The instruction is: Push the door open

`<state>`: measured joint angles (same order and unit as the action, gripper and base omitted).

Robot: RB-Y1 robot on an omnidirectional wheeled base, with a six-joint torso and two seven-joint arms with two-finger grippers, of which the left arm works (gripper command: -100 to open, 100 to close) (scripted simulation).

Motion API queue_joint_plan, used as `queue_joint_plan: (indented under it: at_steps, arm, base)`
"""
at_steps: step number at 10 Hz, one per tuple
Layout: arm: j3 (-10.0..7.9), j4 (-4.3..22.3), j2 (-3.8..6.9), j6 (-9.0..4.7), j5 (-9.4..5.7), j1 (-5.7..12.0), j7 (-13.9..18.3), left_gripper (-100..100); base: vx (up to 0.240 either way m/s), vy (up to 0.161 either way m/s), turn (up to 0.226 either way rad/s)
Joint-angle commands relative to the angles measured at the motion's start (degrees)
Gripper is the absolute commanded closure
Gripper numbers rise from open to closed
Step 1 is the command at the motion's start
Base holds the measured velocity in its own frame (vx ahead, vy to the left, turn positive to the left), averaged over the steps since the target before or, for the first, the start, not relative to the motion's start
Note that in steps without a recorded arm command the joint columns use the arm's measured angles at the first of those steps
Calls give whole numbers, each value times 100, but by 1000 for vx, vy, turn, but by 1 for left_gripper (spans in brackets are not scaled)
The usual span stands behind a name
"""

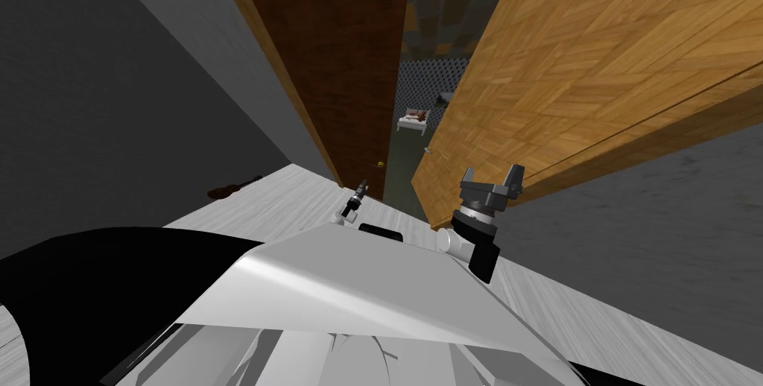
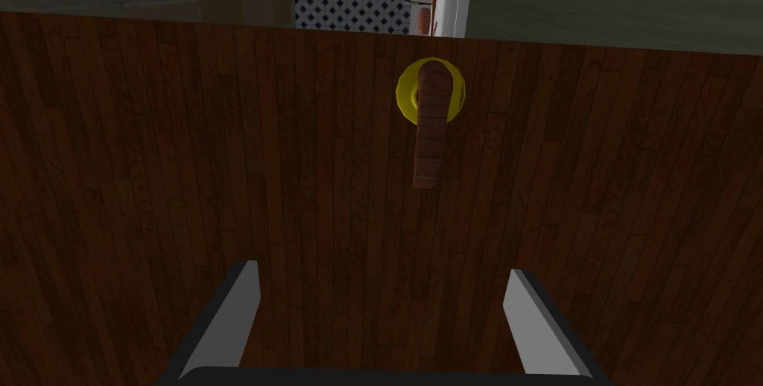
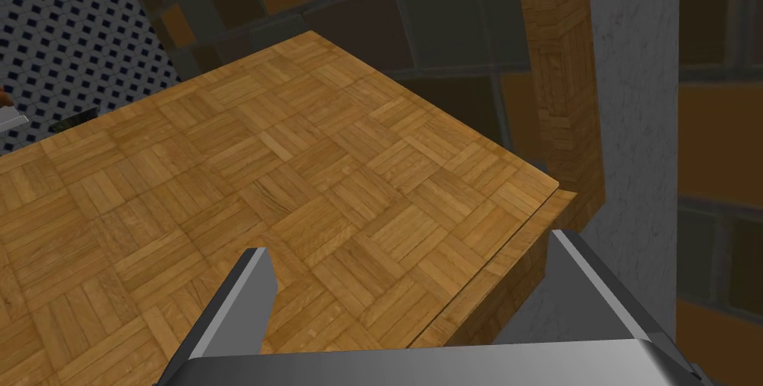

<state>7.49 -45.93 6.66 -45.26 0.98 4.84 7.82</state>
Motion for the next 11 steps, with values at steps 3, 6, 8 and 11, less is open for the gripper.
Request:
queue_joint_plan:
  at_steps: [3, 6, 8, 11]
  arm:
    - [65, 477, 7, -38, 36, 189, 74, -100]
    - [101, 799, 9, -75, 56, 322, 117, -100]
    - [77, 738, 3, -65, 45, 290, 95, -100]
    - [37, 781, -22, -73, 28, 304, 59, -100]
  base:
    - [128, 36, 4]
    - [123, 32, 2]
    - [92, -8, -17]
    - [212, -18, -30]
